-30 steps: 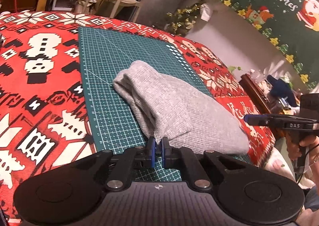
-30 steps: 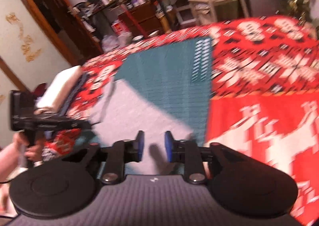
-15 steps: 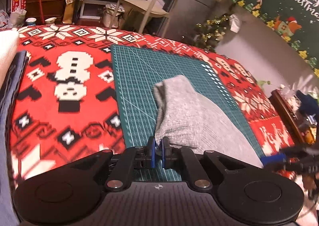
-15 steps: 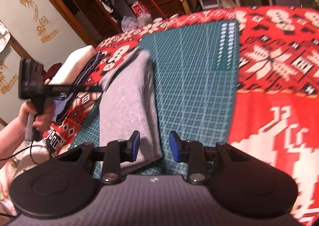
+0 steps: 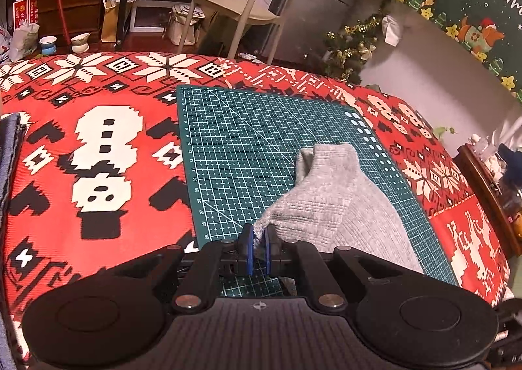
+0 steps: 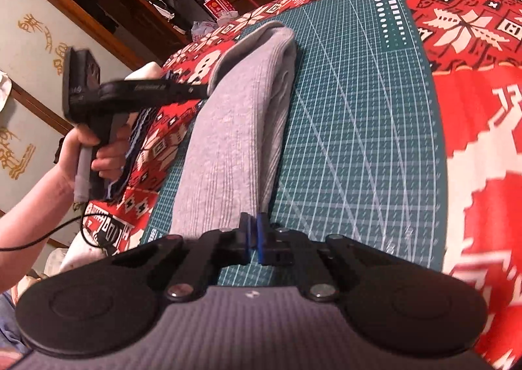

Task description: Fold clothes

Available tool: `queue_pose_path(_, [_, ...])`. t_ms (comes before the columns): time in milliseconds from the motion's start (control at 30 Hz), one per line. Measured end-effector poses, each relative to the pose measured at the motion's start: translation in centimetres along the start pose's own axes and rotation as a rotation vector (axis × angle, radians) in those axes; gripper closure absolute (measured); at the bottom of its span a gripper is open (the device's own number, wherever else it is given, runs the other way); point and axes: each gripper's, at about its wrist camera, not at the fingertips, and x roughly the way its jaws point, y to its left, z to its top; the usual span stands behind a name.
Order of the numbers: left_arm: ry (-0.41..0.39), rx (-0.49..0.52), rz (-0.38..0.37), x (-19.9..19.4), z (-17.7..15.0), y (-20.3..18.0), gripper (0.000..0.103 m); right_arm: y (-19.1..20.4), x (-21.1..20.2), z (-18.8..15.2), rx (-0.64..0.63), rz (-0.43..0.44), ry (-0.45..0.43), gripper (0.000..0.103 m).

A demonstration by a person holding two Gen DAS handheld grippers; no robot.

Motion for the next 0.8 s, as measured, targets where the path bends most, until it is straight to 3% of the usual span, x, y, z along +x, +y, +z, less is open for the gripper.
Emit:
queue_pose_path(100, [-0.002,-0.003,0.001,-0.4,-0.1,-0.4,0.094,0.2,0.0,-0.6,-0.011,-0.016,-0.001,0.100])
queue_pose_path(167, [-0.005,-0.010,0.005,-0.9,-0.5,-0.6,0.086,-0.1,-0.4,-0.6,-0.006,-0.018,-0.010,0.092])
queue_pose_path(233, [-0.014,-0.017,-0.005,-1.7,-0.9,-0.7,0.072,-0.2,-0.9,-0.3,0.001,-0.020,-0.030,0.092])
queue_pose_path(267, [-0.021,-0.021,-0.013,-2.3,-1.2,-0.7,0.071,-0.3,-1.2,0.1,0.001,-0.021,-0.047,0.092])
queue_pose_path(433, [-0.080,-0.036,-0.042,-5.5,-2.6,-1.3,0.074,0.9,-1.7,2.7,-0.053,-0.032,-0.144,0.092])
queue_pose_path(533, [-0.123,-0.041,-0.133,-6.9,-3.1,-2.7,0.081,2.4,-0.5,4.7,-0.114,-0.018,-0.183,0.093])
queue_pose_path(633, [-0.107,-0.011,-0.193,-6.0,-3.5,-5.0,0.087,3.8,1.8,6.6,-0.164,-0.014,-0.195,0.096])
queue_pose_path(800, [-0.039,0.028,-0.185,-3.1,-5.2,-7.2,0.090,3.6,4.6,6.7,-0.193,-0.079,-0.161,0.097])
